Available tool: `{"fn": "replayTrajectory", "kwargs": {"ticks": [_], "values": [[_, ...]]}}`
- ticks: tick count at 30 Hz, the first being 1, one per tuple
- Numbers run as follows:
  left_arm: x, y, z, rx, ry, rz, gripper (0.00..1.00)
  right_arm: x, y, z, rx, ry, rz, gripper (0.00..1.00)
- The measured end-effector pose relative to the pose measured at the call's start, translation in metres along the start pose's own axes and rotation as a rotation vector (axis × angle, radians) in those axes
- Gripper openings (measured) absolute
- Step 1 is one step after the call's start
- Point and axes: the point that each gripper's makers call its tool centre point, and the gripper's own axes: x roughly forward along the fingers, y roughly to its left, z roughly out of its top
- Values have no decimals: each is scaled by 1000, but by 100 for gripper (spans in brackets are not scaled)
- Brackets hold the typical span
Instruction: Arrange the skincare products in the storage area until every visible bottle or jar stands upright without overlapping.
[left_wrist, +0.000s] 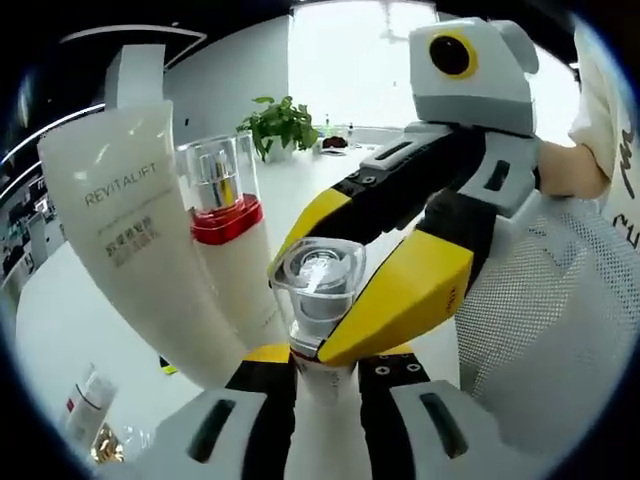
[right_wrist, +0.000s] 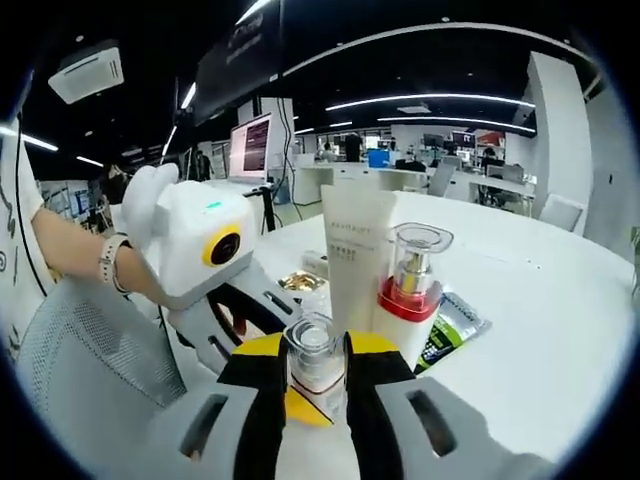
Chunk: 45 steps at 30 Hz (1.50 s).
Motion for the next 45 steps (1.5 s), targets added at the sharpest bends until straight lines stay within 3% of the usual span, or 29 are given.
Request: {"fn": "replayTrajectory", "kwargs": {"ticks": [7, 12, 17, 20, 23, 24, 28, 32, 45], "values": [[2, 4, 1, -8, -5, 9, 24, -1, -5, -2, 31, -5, -14, 23], [1, 3, 1, 13, -5, 13, 32, -3, -3, -4, 35, 9, -14, 32], [-3, 0, -10, 45, 56, 2, 34, -12, 2, -11, 69, 36, 24, 36], [-7, 2, -20, 50, 107, 16, 33, -19, 3, -19, 23, 87, 34, 34], [-10, 3, -25, 3, 144, 18, 32, -23, 0, -41, -77, 216, 38, 29], [-11, 1, -28, -40, 160, 8, 32, -23, -1, -46, -84, 240, 37, 28], [-14, -1, -30, -52, 197, 8, 23, -17, 1, -66, -100, 355, 75, 21], [-15, -3, -35, -74, 231, 15, 15, -6, 2, -71, -108, 392, 101, 18], [-5, -6, -31, -81, 228, 8, 15, 1, -1, -81, -103, 444, 117, 12]]}}
